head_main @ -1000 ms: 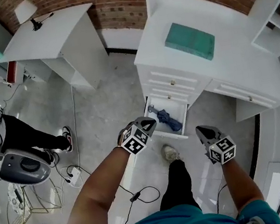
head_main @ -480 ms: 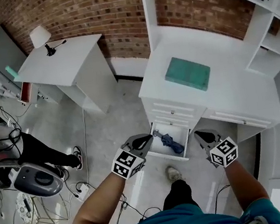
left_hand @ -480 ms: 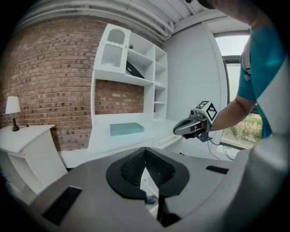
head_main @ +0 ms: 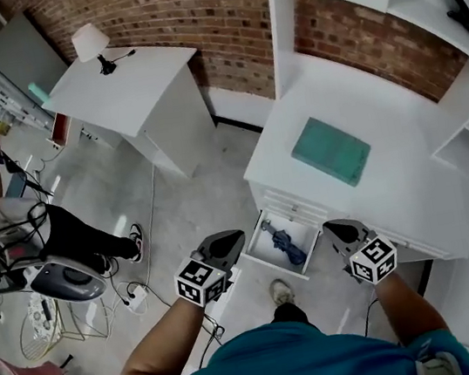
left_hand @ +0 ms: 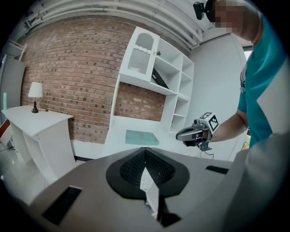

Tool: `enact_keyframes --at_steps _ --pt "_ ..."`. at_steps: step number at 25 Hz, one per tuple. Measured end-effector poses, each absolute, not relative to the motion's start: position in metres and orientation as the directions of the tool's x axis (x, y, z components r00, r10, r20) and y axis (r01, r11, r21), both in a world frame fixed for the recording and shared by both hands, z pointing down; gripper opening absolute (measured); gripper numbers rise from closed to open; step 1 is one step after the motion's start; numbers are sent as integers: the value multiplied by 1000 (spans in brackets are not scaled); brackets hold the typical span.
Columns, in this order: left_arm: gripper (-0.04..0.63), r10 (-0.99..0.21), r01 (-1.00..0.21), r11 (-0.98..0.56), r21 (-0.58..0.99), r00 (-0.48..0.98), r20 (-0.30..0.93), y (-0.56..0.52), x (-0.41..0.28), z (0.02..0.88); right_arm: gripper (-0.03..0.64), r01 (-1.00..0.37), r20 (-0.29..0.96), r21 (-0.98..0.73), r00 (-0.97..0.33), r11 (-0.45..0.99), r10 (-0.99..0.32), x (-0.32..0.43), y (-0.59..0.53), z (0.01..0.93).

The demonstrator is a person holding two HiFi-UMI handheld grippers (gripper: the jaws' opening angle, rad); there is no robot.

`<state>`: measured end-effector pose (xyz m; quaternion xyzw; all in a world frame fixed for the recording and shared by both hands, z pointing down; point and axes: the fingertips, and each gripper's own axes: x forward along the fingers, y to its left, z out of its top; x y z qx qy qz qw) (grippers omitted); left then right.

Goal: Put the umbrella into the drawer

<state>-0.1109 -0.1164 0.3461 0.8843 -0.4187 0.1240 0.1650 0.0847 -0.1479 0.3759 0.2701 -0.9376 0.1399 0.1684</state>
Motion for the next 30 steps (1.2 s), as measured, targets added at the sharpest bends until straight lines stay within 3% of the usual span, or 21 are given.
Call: enact_keyframes --at_steps 16,30 --pt "15 -707 -740 -653 158 671 222 -18 -163 240 22 -625 341 -171 -763 762 -549 39 -66 279" --pt "15 -699 -728 -661 181 685 204 9 -163 240 21 -679 298 -198 -729 707 -617 56 -41 282"
